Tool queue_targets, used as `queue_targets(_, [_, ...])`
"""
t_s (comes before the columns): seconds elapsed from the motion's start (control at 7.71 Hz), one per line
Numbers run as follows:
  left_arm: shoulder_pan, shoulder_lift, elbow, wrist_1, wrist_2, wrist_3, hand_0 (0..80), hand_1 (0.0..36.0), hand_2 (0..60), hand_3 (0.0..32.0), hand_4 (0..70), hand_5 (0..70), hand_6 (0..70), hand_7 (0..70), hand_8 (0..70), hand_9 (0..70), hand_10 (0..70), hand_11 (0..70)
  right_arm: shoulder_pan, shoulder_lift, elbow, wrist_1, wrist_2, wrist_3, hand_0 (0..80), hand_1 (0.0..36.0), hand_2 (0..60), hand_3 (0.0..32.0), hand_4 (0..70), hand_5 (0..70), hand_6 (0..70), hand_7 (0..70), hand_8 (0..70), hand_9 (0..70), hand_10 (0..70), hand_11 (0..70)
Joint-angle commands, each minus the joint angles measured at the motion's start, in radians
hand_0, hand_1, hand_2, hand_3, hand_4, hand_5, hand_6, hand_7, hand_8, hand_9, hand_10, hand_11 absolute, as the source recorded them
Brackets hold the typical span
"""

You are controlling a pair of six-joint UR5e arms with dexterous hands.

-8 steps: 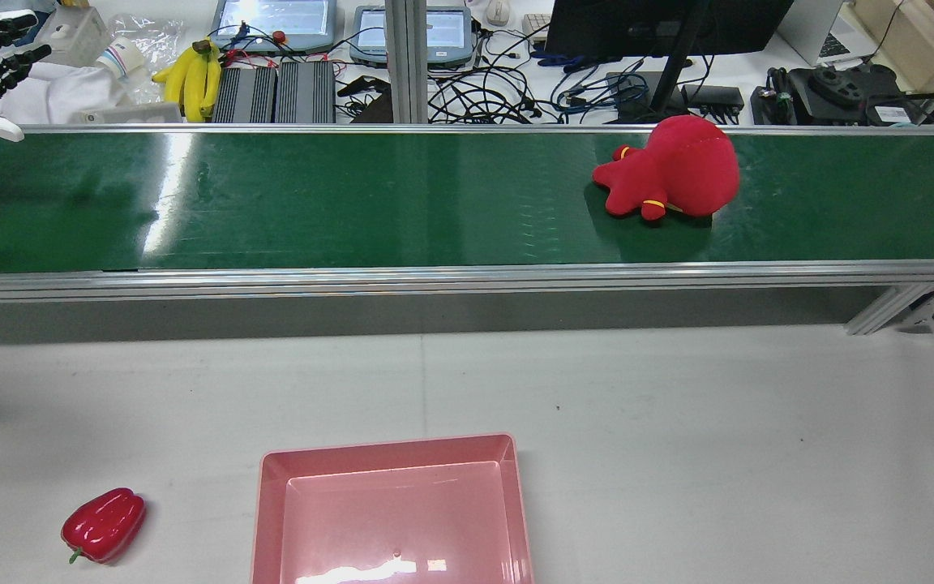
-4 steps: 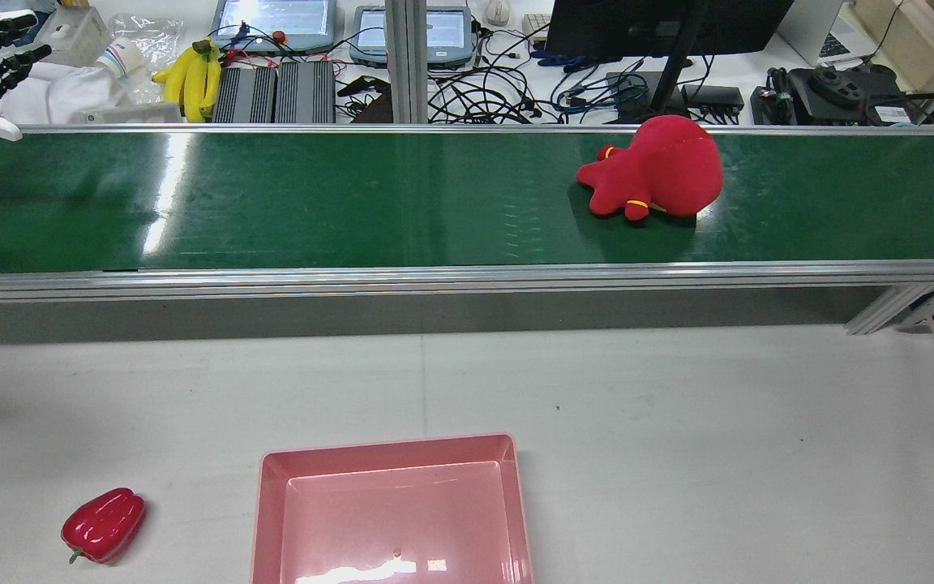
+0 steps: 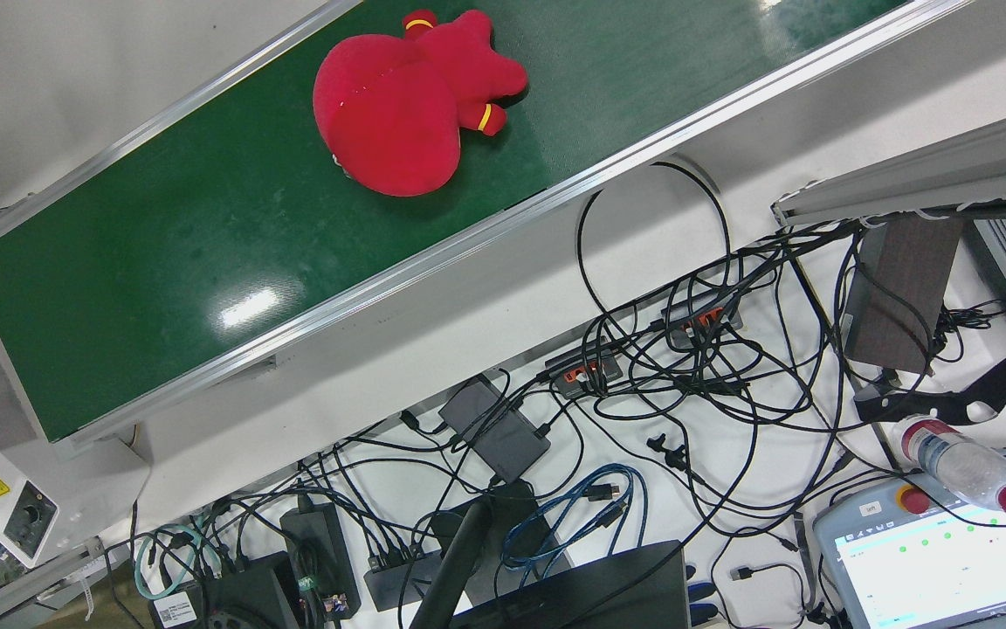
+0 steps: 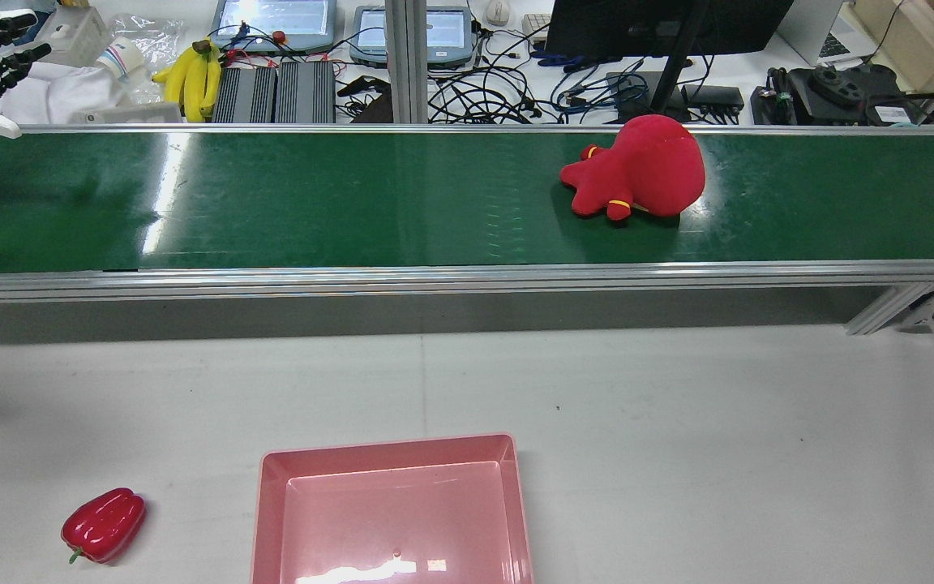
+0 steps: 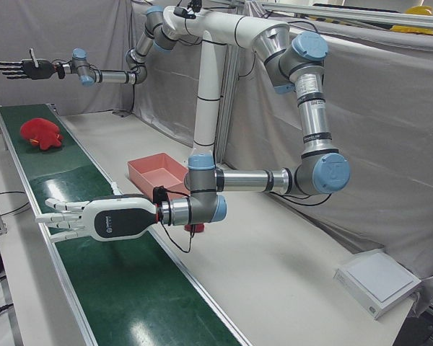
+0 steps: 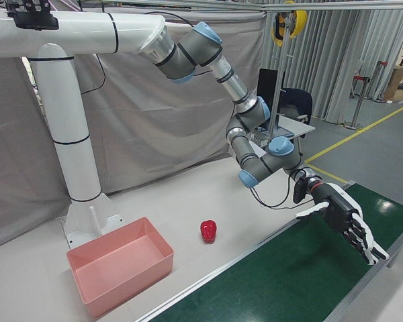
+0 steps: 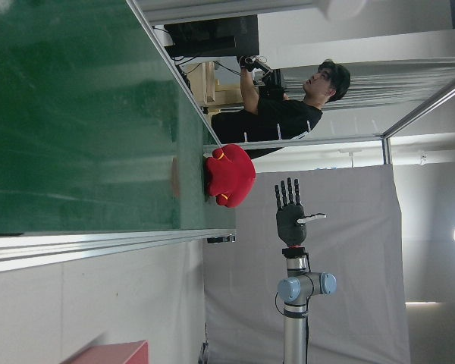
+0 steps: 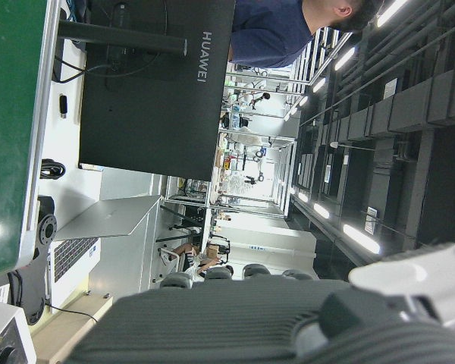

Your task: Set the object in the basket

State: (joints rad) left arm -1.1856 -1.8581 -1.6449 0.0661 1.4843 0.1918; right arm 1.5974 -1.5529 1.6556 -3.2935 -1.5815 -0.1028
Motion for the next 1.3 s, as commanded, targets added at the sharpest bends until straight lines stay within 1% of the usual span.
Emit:
queue_targets(0.0, [-0.002, -0.001, 0.002, 0.0, 0.001, -0.003, 71.4, 21.5, 0.0, 0.0, 9.3, 20.2, 2.8, 2.8, 8.3, 13.4, 0.0, 0.0, -0.001, -0.001, -0.003, 0.0, 0.0, 0.0, 0.0, 0.0, 0.0, 0.0, 0.0, 0.0, 0.0, 0.0, 0.0, 0.0, 0.0, 0.0])
queue_targets(0.13, [-0.005, -0.001, 0.004, -0.002, 0.001, -0.003, 68.8, 21.3, 0.0, 0.0, 9.2, 20.0, 2.8, 2.8, 8.3, 13.4, 0.0, 0.0, -0.002, -0.001, -0.007, 0.0, 0.0, 0.0, 0.0, 0.0, 0.0, 0.0, 0.0, 0.0, 0.0, 0.0, 0.0, 0.0, 0.0, 0.0])
queue_targets(0.39, [-0.038, -0.001, -0.015, -0.002, 0.002, -0.043, 72.6, 20.6, 0.0, 0.0, 9.3, 18.9, 2.6, 2.8, 8.1, 13.0, 0.0, 0.0, -0.002, -0.001, -0.008, 0.0, 0.0, -0.002, 0.0, 0.0, 0.0, 0.0, 0.0, 0.0, 0.0, 0.0, 0.0, 0.0, 0.0, 0.0])
queue_targets(0.65, [-0.058, 0.01, -0.018, -0.005, 0.002, -0.043, 69.0, 20.2, 0.0, 0.0, 8.4, 18.6, 2.6, 2.7, 8.0, 13.0, 0.0, 0.0, -0.001, -0.001, -0.005, 0.0, 0.0, 0.0, 0.0, 0.0, 0.0, 0.0, 0.0, 0.0, 0.0, 0.0, 0.0, 0.0, 0.0, 0.0])
queue_targets(0.78, [-0.061, 0.016, -0.03, -0.006, 0.002, -0.043, 70.2, 20.0, 0.0, 0.0, 8.8, 18.3, 2.5, 2.7, 7.9, 12.7, 0.0, 0.0, -0.001, -0.001, -0.005, 0.0, 0.0, 0.0, 0.0, 0.0, 0.0, 0.0, 0.0, 0.0, 0.0, 0.0, 0.0, 0.0, 0.0, 0.0])
queue_targets(0.91, [-0.06, 0.017, -0.038, -0.009, 0.002, -0.04, 69.6, 19.7, 0.0, 0.0, 9.4, 18.2, 2.5, 2.6, 7.9, 12.8, 0.0, 0.0, -0.001, -0.001, -0.005, 0.0, 0.0, 0.0, 0.0, 0.0, 0.0, 0.0, 0.0, 0.0, 0.0, 0.0, 0.0, 0.0, 0.0, 0.0])
queue_targets(1.17, [-0.042, 0.019, -0.05, -0.008, 0.005, -0.028, 75.9, 20.1, 0.0, 0.0, 10.3, 18.5, 2.6, 2.7, 7.8, 12.7, 0.0, 0.0, -0.001, -0.001, -0.005, 0.0, 0.0, 0.0, 0.0, 0.0, 0.0, 0.0, 0.0, 0.0, 0.0, 0.0, 0.0, 0.0, 0.0, 0.0])
